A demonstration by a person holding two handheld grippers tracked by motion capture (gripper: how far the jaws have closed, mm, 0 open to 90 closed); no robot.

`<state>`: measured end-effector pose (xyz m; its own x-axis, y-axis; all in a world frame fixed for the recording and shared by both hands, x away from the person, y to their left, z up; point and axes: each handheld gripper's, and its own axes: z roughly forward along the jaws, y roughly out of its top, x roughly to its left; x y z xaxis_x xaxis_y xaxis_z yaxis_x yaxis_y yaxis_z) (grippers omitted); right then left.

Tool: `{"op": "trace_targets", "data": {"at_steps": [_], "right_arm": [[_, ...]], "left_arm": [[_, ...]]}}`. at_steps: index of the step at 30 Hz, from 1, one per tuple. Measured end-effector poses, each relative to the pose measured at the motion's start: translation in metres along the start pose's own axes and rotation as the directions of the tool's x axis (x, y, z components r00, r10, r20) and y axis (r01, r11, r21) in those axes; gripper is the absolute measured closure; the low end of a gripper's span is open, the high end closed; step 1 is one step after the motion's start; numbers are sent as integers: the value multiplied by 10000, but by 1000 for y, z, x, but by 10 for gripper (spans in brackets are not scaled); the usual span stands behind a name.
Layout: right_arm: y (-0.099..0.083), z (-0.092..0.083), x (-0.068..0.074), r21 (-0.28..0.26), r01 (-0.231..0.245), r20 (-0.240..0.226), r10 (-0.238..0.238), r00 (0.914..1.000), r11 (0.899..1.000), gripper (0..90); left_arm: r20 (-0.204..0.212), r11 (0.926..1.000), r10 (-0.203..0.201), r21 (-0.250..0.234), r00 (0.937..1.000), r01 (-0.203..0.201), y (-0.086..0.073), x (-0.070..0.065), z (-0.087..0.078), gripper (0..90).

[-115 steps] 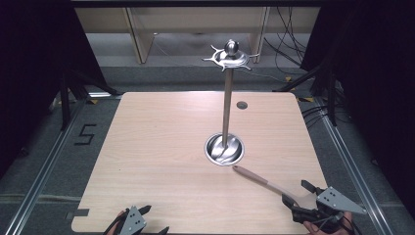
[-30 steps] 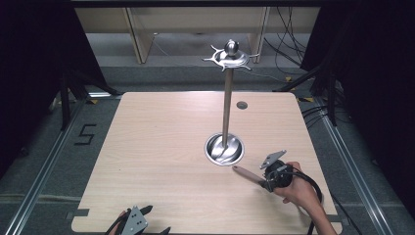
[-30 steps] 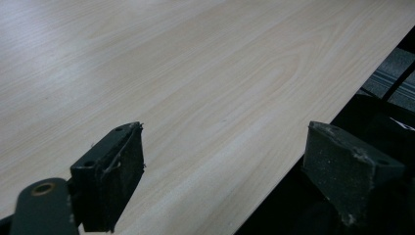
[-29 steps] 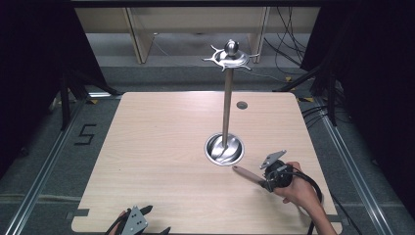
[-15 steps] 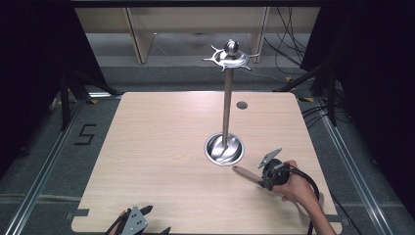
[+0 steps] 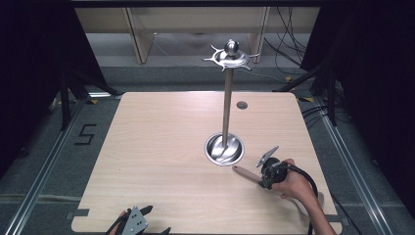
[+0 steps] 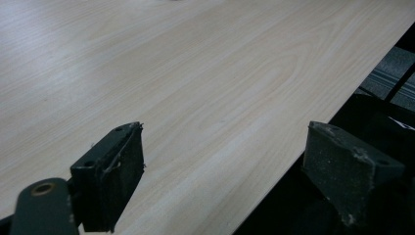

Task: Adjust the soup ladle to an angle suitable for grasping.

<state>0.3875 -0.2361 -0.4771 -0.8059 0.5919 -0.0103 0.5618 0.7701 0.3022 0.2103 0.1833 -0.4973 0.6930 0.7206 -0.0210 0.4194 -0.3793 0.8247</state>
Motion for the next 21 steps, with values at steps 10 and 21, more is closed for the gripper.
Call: {"op": "trace_targets", "data": {"at_steps": [10,21], "right_arm": [[4,0,5,381,734,373,-748,9965,9966,753],[-4,-29,8,-946,910,533,-863,9948,9913,754]], "left_arm": [[32,9998,-162,-140,9999,162,0,0,0,148],[-41,10000,57,56,10000,-57,-1,2,0,148]]}}
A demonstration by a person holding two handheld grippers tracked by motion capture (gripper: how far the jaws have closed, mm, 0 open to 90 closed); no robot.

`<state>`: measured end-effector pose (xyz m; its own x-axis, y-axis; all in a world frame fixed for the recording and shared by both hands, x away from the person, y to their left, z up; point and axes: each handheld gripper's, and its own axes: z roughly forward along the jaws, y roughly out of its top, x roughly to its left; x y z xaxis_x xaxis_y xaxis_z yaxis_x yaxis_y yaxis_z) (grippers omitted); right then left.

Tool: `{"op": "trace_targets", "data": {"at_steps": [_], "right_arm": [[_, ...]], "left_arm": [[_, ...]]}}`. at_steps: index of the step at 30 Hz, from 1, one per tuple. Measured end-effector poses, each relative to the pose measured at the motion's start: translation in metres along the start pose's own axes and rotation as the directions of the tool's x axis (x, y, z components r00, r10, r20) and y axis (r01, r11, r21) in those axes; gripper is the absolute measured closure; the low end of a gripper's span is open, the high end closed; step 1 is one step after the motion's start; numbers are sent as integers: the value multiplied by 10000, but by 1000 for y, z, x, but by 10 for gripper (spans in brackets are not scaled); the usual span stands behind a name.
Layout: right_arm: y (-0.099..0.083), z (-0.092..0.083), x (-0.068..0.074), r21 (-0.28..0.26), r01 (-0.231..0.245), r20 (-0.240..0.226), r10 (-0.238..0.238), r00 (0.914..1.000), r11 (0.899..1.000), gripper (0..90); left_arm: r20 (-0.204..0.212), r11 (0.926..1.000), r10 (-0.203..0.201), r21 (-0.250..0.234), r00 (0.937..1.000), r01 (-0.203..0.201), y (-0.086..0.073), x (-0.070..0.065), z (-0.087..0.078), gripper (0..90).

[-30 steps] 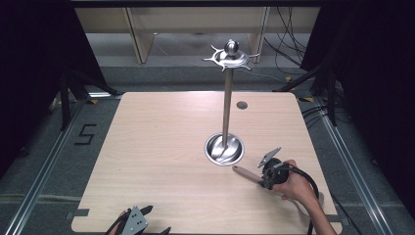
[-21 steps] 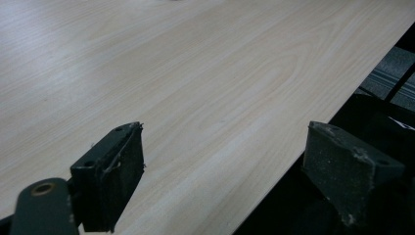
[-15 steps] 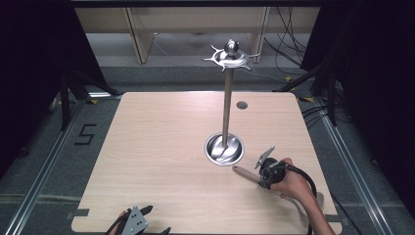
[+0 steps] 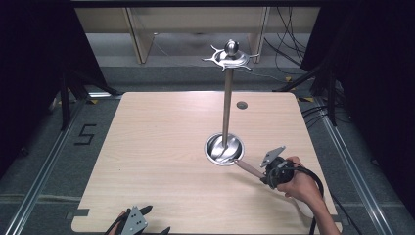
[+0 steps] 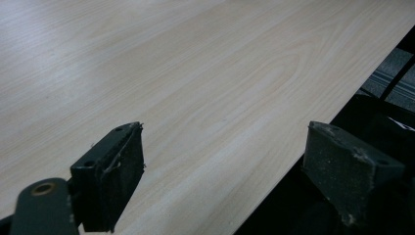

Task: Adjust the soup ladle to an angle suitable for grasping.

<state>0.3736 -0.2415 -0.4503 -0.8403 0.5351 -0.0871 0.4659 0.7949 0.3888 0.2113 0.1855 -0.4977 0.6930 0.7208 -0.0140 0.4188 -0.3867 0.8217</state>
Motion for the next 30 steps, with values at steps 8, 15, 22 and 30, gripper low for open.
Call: {"op": "trace_targets", "data": {"at_steps": [8,15,22,30], "right_arm": [[-16,-26,-6,-1545,-450,55,464,9989,9870,754],[-31,-45,-2,-2469,-442,552,596,9967,9680,754],[-41,-68,-2,-3425,-529,808,855,9931,9380,754],[-49,-77,-10,-4546,-591,485,910,9947,8887,754]], "left_arm": [[38,9999,-57,-119,10000,57,0,-1,0,148],[39,9998,174,-88,9998,-174,1,1,-1,148],[20,10000,-12,-95,10000,12,1,-1,-1,148],[4,9999,-11,-102,10000,11,0,-1,-1,148]]}}
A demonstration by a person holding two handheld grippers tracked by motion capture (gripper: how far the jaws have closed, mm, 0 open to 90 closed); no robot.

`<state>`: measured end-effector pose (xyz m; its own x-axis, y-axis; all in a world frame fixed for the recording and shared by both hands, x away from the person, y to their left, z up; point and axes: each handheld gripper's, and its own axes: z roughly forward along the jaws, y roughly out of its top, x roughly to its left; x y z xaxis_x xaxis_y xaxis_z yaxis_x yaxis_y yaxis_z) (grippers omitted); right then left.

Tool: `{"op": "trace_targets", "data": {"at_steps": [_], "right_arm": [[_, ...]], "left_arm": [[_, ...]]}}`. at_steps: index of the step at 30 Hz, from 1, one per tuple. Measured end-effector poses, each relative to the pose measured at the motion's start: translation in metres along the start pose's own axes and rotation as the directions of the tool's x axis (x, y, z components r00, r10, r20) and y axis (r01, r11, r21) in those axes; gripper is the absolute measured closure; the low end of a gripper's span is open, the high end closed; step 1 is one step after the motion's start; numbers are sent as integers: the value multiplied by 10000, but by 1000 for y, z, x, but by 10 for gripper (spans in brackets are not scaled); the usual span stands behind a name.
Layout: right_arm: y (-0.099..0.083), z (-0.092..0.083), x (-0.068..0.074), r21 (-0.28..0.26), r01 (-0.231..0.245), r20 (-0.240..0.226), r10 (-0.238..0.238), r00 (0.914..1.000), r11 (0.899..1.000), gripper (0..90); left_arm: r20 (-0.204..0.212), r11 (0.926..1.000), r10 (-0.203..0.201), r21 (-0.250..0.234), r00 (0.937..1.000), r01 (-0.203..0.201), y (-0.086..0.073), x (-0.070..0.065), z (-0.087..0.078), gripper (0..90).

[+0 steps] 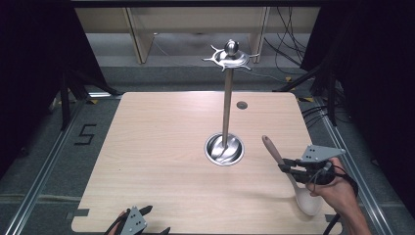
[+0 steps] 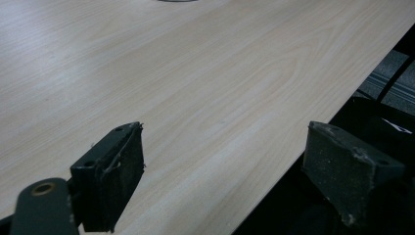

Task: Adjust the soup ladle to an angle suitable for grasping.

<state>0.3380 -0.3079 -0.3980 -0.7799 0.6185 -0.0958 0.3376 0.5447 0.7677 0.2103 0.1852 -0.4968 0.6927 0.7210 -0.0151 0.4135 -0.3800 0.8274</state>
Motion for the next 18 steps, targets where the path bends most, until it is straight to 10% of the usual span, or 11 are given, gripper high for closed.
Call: {"op": "trace_targets", "data": {"at_steps": [18], "right_arm": [[-1,-13,-10,-1488,-89,-113,73,9999,9888,754]], "left_arm": [[33,9998,77,207,10000,-77,1,2,-2,148]]}}
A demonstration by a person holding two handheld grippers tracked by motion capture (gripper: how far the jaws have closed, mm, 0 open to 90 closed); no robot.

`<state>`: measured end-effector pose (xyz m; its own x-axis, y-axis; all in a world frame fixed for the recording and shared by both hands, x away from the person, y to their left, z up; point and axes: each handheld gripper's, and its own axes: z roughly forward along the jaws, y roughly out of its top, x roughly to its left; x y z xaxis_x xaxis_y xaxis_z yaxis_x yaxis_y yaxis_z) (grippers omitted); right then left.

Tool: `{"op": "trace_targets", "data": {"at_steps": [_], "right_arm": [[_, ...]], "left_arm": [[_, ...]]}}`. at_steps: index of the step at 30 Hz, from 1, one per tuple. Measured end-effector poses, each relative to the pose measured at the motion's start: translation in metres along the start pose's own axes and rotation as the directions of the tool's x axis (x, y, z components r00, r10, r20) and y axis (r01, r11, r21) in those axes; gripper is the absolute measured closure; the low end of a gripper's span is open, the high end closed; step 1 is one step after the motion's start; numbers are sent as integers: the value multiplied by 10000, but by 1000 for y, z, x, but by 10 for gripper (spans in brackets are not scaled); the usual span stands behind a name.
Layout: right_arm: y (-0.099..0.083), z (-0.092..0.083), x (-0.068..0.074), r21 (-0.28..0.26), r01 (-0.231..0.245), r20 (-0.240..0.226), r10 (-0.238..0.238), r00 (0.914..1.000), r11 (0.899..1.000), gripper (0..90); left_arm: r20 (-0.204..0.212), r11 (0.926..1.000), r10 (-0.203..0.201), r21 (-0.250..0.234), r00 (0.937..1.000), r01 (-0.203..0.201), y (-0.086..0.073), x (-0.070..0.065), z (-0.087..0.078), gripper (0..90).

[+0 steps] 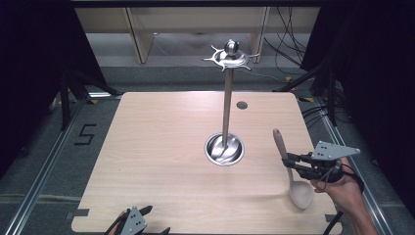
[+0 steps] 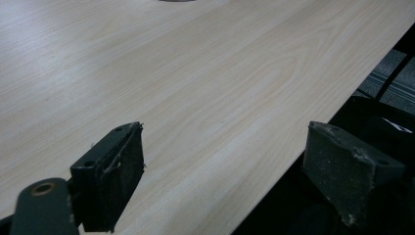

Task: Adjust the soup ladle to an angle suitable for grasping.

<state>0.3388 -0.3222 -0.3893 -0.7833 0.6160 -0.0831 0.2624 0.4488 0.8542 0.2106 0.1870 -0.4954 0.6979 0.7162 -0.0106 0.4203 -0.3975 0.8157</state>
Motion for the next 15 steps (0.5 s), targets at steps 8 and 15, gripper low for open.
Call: {"op": "trace_targets", "data": {"at_steps": [8,15], "right_arm": [[-1,-4,-4,-991,-394,-419,354,9985,9943,755],[0,-5,-6,-1571,-489,-332,442,9985,9864,754]], "left_arm": [[15,9994,-146,-317,9999,146,0,-1,1,148],[39,9997,-23,-253,10000,24,0,-1,1,148]]}}
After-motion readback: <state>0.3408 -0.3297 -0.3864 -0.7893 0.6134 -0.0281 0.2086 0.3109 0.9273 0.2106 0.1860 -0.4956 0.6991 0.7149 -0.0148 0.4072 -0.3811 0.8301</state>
